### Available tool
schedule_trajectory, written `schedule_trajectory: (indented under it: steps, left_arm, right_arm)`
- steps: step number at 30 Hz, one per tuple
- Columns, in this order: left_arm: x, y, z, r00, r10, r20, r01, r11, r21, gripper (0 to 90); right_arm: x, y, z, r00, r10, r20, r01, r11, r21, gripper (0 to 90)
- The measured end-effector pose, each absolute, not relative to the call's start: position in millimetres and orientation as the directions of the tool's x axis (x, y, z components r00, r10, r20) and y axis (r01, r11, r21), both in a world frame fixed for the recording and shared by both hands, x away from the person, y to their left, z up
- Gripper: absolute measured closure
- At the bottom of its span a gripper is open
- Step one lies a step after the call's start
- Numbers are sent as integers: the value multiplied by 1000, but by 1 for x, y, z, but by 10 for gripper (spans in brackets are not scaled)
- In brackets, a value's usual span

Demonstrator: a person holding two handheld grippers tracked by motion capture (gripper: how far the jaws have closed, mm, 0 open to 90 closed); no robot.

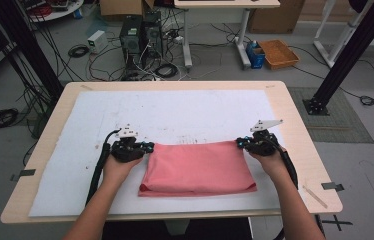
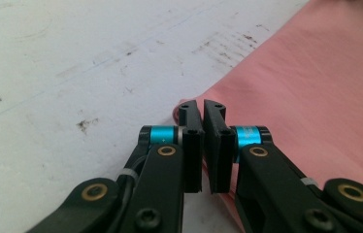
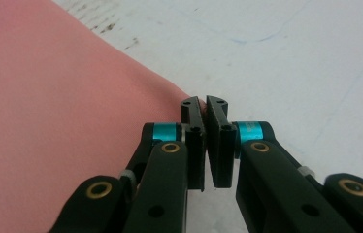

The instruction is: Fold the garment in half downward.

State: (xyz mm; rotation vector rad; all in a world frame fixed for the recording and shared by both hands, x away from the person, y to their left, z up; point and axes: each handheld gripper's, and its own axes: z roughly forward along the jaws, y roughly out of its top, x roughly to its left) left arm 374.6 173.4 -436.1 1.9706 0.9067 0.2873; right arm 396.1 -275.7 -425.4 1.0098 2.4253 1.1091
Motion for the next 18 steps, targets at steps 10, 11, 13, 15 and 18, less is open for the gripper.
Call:
schedule_trajectory:
  steps: [10,11,13,15,18]
  left_arm:
    - [395,166,-437,685,715,-140,483,-302,822,861]
    - [395,166,-437,683,716,-141,485,-301,821,860]
    - [394,167,-437,674,726,-135,482,-293,826,837]
    - [393,171,-433,660,739,-138,481,-274,833,708]
    - [387,180,-427,645,744,-174,485,-223,845,505]
  right_arm:
    - [414,-280,-424,-693,721,11,500,470,727,868]
    - [414,-280,-424,-691,722,11,503,471,725,859]
    - [413,-280,-425,-681,732,6,506,465,727,699]
    - [411,-281,-423,-658,753,3,505,439,743,603]
    - [404,-284,-421,-637,770,24,505,393,769,409]
